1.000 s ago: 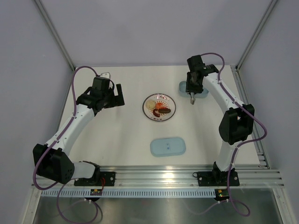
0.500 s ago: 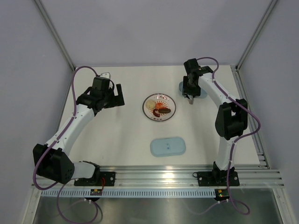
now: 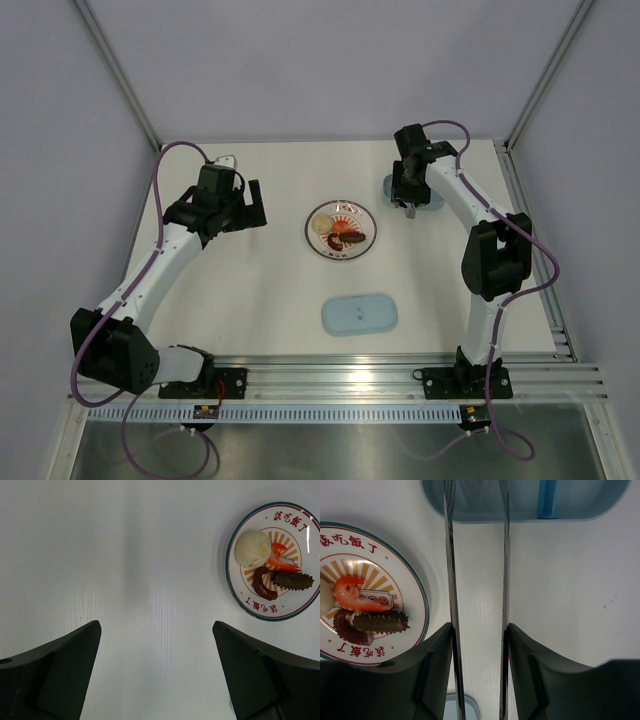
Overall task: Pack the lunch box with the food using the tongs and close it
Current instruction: Place the fake food in the packing box, then adjust the fake food on the plate, then pick up the fake food from the plate, then place the fake food in the packing box.
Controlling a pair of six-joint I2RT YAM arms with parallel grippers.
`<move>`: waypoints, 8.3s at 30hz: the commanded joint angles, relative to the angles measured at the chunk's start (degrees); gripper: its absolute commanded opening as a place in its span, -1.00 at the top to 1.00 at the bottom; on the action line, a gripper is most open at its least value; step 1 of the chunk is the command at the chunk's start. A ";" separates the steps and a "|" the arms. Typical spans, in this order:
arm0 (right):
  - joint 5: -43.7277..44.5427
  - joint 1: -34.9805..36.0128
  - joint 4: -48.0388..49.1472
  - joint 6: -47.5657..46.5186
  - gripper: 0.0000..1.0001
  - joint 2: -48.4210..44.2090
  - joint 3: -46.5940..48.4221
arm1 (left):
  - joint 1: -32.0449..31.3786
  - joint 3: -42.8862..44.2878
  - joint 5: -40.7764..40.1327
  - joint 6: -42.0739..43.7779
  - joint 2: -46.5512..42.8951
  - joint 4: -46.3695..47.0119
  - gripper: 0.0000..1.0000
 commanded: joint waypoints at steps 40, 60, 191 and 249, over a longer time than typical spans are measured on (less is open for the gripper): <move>-5.34 19.09 -4.47 -8.51 -0.02 -22.11 -15.91 | 0.12 1.20 -1.01 -0.28 1.05 0.25 -0.98; 0.98 20.05 -4.03 -11.94 -0.04 -15.70 -13.27 | 0.03 1.29 -0.66 -0.72 0.79 0.07 -0.98; 7.05 23.48 3.96 16.62 -0.13 -15.35 -17.75 | 0.12 0.06 2.24 -1.16 2.63 1.57 -0.98; 8.72 -0.16 10.56 0.81 0.83 -7.53 -6.15 | 0.03 0.85 0.22 -0.72 1.66 0.16 -0.98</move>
